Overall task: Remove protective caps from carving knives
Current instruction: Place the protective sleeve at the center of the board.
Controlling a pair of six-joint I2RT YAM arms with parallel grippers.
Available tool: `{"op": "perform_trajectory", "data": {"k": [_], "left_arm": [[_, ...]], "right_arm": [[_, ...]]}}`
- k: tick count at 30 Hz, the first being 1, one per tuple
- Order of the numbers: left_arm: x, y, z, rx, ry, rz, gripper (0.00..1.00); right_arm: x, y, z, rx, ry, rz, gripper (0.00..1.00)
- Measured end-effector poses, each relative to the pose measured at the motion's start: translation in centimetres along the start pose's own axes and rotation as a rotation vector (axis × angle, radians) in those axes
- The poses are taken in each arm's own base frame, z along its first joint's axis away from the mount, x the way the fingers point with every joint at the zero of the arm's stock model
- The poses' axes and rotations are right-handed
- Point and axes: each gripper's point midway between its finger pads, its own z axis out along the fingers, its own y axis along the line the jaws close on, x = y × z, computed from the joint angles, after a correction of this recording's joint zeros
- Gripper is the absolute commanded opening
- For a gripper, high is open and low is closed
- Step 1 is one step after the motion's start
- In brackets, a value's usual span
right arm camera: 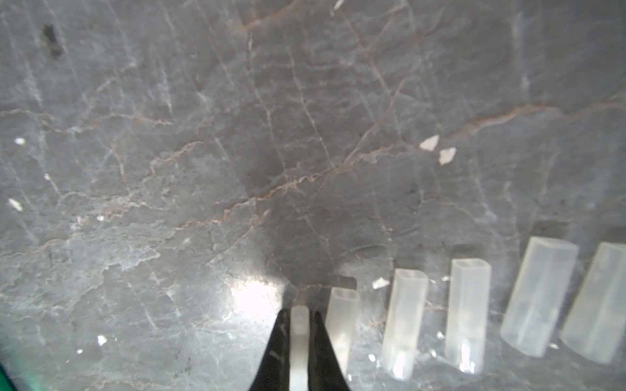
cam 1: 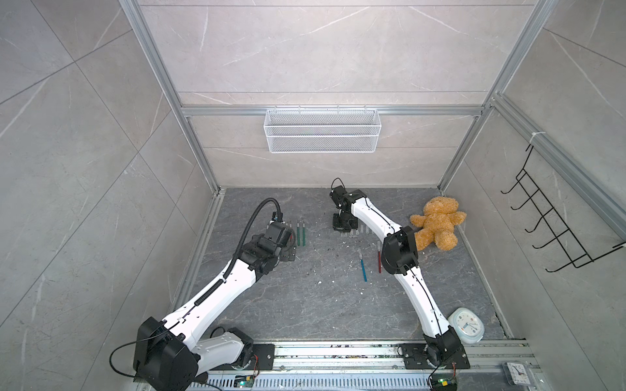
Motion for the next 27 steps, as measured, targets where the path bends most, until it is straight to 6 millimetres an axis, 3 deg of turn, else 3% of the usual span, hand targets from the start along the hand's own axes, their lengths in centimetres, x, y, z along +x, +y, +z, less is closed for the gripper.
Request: {"op": "perform_trajectory", "data": {"k": [7, 19, 27], "left_arm": [[0.0, -0.1, 0.3, -0.006, 0.013, 0.006, 1.0], [-0.1, -0.1, 0.3, -0.01, 0.012, 0.006, 1.0], [-0.1, 0.1, 0.3, -0.023, 0.018, 0.01, 1.0]], "right_arm": [[-0.2, 0.2, 0.2, -0.009, 0.007, -0.013, 0.22], [-0.7, 0.7, -0.3, -0.022, 0.0, -0.017, 0.23], [-1.6, 1.2, -2.0, -0.046, -0.035, -0.016, 0.27]]}}
